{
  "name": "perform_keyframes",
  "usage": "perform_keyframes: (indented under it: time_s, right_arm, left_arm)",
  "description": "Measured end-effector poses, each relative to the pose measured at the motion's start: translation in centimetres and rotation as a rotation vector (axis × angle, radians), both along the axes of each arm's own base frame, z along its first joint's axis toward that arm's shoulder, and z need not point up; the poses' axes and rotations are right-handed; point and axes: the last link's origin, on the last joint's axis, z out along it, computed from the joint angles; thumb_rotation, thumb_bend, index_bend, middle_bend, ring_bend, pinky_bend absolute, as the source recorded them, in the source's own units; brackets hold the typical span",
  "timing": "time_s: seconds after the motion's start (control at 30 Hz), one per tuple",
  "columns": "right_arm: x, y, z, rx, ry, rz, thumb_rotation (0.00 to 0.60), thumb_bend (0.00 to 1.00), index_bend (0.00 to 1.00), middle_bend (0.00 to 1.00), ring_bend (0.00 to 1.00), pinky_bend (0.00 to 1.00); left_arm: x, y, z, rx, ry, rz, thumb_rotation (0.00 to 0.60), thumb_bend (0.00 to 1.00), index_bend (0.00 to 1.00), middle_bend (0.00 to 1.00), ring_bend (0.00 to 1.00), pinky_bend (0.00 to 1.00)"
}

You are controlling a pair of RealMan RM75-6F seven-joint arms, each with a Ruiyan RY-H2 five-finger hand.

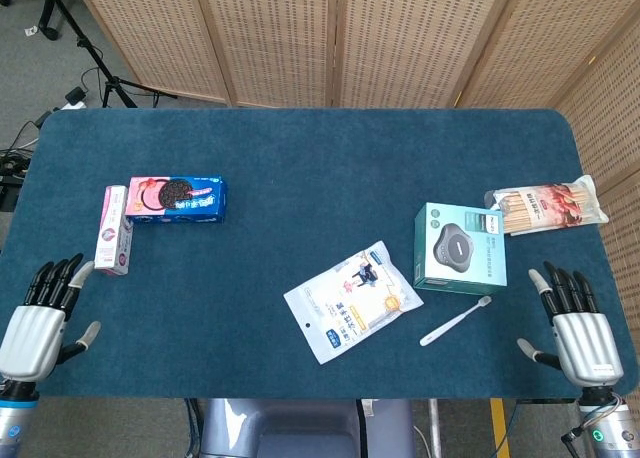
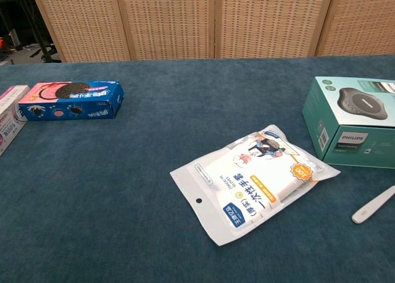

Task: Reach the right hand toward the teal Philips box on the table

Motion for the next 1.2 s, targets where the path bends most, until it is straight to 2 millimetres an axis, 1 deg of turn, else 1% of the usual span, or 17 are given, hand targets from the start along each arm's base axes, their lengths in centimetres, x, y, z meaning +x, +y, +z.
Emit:
perform_keyframes:
  time_s: [0.03, 0.1, 0.13, 0.2, 0.23, 0.27, 0.3, 0.37, 0.47, 0.53, 0.63, 0.7, 0.8, 0.87, 0.97, 1.1, 1.2]
  right_arm:
    - [0.1, 0.0, 0.1, -0.005, -0.001, 0.005, 0.600, 0.16, 0.00, 0.00, 0.00, 0.00]
    - [0.2, -0.1, 0.2, -0.027, -0.001, 0.020, 0.600, 0.17, 0.00, 0.00, 0.00, 0.00]
    - [0.3, -0.2, 0.3, -0.039, -0.001, 0.027, 0.600, 0.19, 0.00, 0.00, 0.00, 0.00]
    - [0.4, -0.3, 0.3, -0.069, -0.001, 0.038, 0.600, 0.20, 0.00, 0.02, 0.01, 0.00]
    - [0.4, -0.4, 0.3, -0.076, 0.002, 0.039, 0.600, 0.21, 0.00, 0.05, 0.02, 0.01]
    - [0.4, -0.5, 0.3, -0.081, 0.007, 0.039, 0.600, 0.21, 0.00, 0.09, 0.06, 0.03]
    - [0.4, -0.6, 0.2, -0.086, 0.015, 0.040, 0.600, 0.22, 0.00, 0.12, 0.08, 0.05]
    - [0.5, -1.0, 0.1, -0.094, 0.027, 0.045, 0.600, 0.24, 0.00, 0.23, 0.19, 0.15]
    - [0.7, -1.7, 0.0, -0.103, 0.045, 0.056, 0.600, 0.26, 0.00, 0.35, 0.32, 0.27]
    - [0.8, -2.0, -0.1, -0.103, 0.057, 0.058, 0.600, 0.26, 0.00, 0.41, 0.37, 0.32]
    - [1.1, -2.6, -0.2, -0.091, 0.072, 0.056, 0.600, 0.26, 0.00, 0.44, 0.39, 0.34]
    - [1.2, -3.1, -0.4, -0.074, 0.085, 0.049, 0.600, 0.30, 0.00, 0.45, 0.41, 0.34]
    - [1.5, -3.8, -0.8, -0.039, 0.104, 0.026, 0.600, 0.42, 0.00, 0.51, 0.46, 0.37]
    - [1.6, -4.2, -1.0, -0.015, 0.114, 0.010, 0.600, 0.56, 0.00, 0.57, 0.52, 0.44]
    - [1.8, -4.8, -1.2, 0.015, 0.136, -0.017, 0.600, 0.70, 0.00, 0.64, 0.59, 0.52]
    - [1.9, -5.3, -1.4, 0.044, 0.164, -0.043, 0.600, 0.79, 0.00, 0.68, 0.66, 0.60]
    - [1.9, -5.4, -1.5, 0.059, 0.175, -0.061, 0.600, 0.83, 0.00, 0.69, 0.68, 0.62]
  left_arm:
    - [0.1, 0.0, 0.0, 0.017, -0.009, -0.006, 0.600, 0.41, 0.45, 0.39, 0.43, 0.33]
    - [0.3, 0.0, 0.1, 0.040, -0.022, -0.020, 0.600, 0.45, 0.60, 0.51, 0.52, 0.39]
    - [0.3, 0.0, 0.1, 0.055, -0.029, -0.031, 0.600, 0.50, 0.66, 0.57, 0.56, 0.42]
    - [0.4, 0.0, 0.0, 0.069, -0.037, -0.045, 0.600, 0.57, 0.75, 0.64, 0.61, 0.47]
    - [0.4, 0.0, 0.0, 0.073, -0.039, -0.050, 0.600, 0.61, 0.78, 0.68, 0.63, 0.49]
    - [0.4, 0.0, -0.1, 0.074, -0.039, -0.052, 0.600, 0.63, 0.79, 0.69, 0.64, 0.50]
    - [0.3, 0.0, -0.1, 0.074, -0.037, -0.053, 0.600, 0.64, 0.81, 0.70, 0.65, 0.51]
    - [0.3, 0.0, -0.2, 0.065, -0.031, -0.053, 0.600, 0.66, 0.82, 0.71, 0.66, 0.53]
    - [0.3, 0.0, -0.4, 0.044, -0.021, -0.055, 0.600, 0.68, 0.82, 0.71, 0.67, 0.54]
    - [0.4, 0.0, -0.4, 0.041, -0.019, -0.057, 0.600, 0.68, 0.82, 0.71, 0.67, 0.54]
    - [0.4, 0.0, -0.4, 0.045, -0.023, -0.059, 0.600, 0.68, 0.82, 0.71, 0.67, 0.54]
    - [0.4, 0.0, -0.3, 0.051, -0.030, -0.061, 0.600, 0.68, 0.82, 0.71, 0.67, 0.54]
    - [0.4, 0.0, -0.2, 0.065, -0.039, -0.065, 0.600, 0.68, 0.82, 0.71, 0.67, 0.54]
    - [0.4, 0.0, -0.1, 0.072, -0.045, -0.066, 0.600, 0.68, 0.82, 0.71, 0.67, 0.54]
    - [0.4, 0.1, 0.0, 0.075, -0.048, -0.066, 0.600, 0.68, 0.82, 0.71, 0.67, 0.54]
    - [0.4, 0.1, -0.1, 0.073, -0.046, -0.066, 0.600, 0.68, 0.82, 0.71, 0.67, 0.54]
    - [0.4, 0.1, -0.2, 0.074, -0.046, -0.066, 0.600, 0.68, 0.82, 0.71, 0.67, 0.54]
